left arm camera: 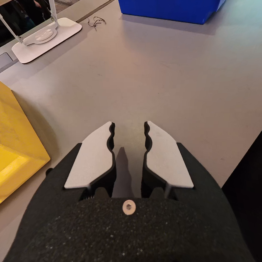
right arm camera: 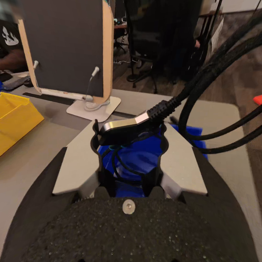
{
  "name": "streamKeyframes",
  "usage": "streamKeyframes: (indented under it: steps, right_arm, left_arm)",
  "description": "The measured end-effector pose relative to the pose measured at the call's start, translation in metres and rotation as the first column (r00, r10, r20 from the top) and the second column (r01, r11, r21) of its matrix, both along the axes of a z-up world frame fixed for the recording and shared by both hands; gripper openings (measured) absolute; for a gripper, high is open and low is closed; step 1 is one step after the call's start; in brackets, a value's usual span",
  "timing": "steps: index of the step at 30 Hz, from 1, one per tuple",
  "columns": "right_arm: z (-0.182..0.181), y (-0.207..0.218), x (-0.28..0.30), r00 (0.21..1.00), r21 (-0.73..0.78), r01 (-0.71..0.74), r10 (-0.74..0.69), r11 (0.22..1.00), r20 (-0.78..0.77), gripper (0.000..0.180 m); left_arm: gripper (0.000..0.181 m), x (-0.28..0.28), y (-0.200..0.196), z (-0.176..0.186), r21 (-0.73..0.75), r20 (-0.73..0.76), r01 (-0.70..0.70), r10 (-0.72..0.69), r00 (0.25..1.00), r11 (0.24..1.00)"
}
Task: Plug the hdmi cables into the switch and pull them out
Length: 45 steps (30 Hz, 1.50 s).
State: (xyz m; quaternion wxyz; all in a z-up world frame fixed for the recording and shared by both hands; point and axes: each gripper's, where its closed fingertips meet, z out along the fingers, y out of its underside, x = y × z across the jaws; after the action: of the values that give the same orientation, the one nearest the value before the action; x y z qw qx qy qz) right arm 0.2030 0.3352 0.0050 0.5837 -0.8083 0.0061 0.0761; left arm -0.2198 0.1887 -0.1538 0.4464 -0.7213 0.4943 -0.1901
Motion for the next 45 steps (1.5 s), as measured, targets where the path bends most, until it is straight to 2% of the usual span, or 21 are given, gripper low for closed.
streamKeyframes:
  steps: [4,5,7,8,14,16,20,23,25,28,31,37,40,45]
  right_arm:
    - [-0.024,-0.002,0.013,0.988,-0.008,0.098,-0.098,0.995,-0.121,0.086]
    - [-0.027,-0.004,0.015,0.983,-0.035,0.12,-0.124,0.992,-0.137,0.081]
    - [-0.037,-0.008,0.017,0.967,-0.094,0.164,-0.178,0.982,-0.181,0.054]
    - [-0.042,-0.009,0.021,0.961,-0.116,0.187,-0.206,0.976,-0.186,0.051]
    - [-0.063,-0.011,0.053,0.875,-0.254,0.242,-0.324,0.936,-0.359,0.042]
    - [-0.073,-0.016,0.069,0.854,-0.31,0.273,-0.378,0.911,-0.357,0.039]
    - [-0.08,-0.023,0.077,0.856,-0.374,0.225,-0.366,0.9,-0.366,0.038]
    - [-0.064,-0.027,0.074,0.88,-0.322,0.201,-0.315,0.925,-0.356,0.041]
    - [-0.04,-0.037,0.065,0.902,-0.205,0.187,-0.251,0.961,-0.353,0.039]
    - [-0.007,-0.071,0.048,0.948,-0.022,0.214,-0.213,0.977,-0.236,0.039]
    - [0.0,-0.117,0.025,0.967,0.09,0.229,-0.216,0.969,-0.132,0.039]
    - [-0.043,-0.189,-0.028,0.975,0.196,0.223,-0.217,0.955,-0.052,0.04]
    - [-0.064,-0.198,-0.037,0.967,0.21,0.241,-0.252,0.948,0.028,0.041]
    - [-0.082,-0.19,-0.045,0.974,0.139,0.186,-0.201,0.973,0.105,0.04]
  left_arm:
    - [0.04,0.001,-0.002,0.0,0.019,-0.013,0.008,-0.007,1.0,1.0]
    - [0.04,0.001,-0.003,0.0,0.021,-0.016,0.01,-0.009,1.0,1.0]
    - [0.039,0.002,-0.004,-0.002,0.02,-0.021,0.014,-0.013,1.0,1.0]
    - [0.039,0.003,-0.004,-0.002,0.018,-0.024,0.015,-0.015,1.0,1.0]
    - [0.038,0.002,-0.006,-0.002,0.027,-0.03,0.016,-0.015,0.999,0.999]
    - [0.038,0.002,-0.005,-0.001,0.031,-0.031,0.015,-0.014,0.999,0.999]
    - [0.038,0.001,-0.003,-0.006,0.018,-0.043,0.01,-0.009,0.999,1.0]
    - [0.039,-0.001,-0.002,-0.006,0.013,-0.037,0.002,-0.001,0.999,1.0]
    - [0.039,-0.002,0.0,-0.002,0.01,-0.021,-0.01,0.01,1.0,1.0]
    - [0.04,-0.007,0.006,-0.001,-0.026,0.006,-0.043,0.044,0.999,0.999]
    - [0.042,-0.014,0.016,0.006,-0.039,0.045,-0.084,0.086,0.995,0.996]
    - [0.034,-0.035,0.027,0.047,-0.007,0.208,-0.18,0.177,0.962,0.984]
    - [0.05,-0.063,0.03,0.055,0.045,0.234,-0.287,0.269,0.934,0.957]
    - [0.05,-0.135,0.043,0.06,0.16,0.218,-0.463,0.427,0.878,0.872]
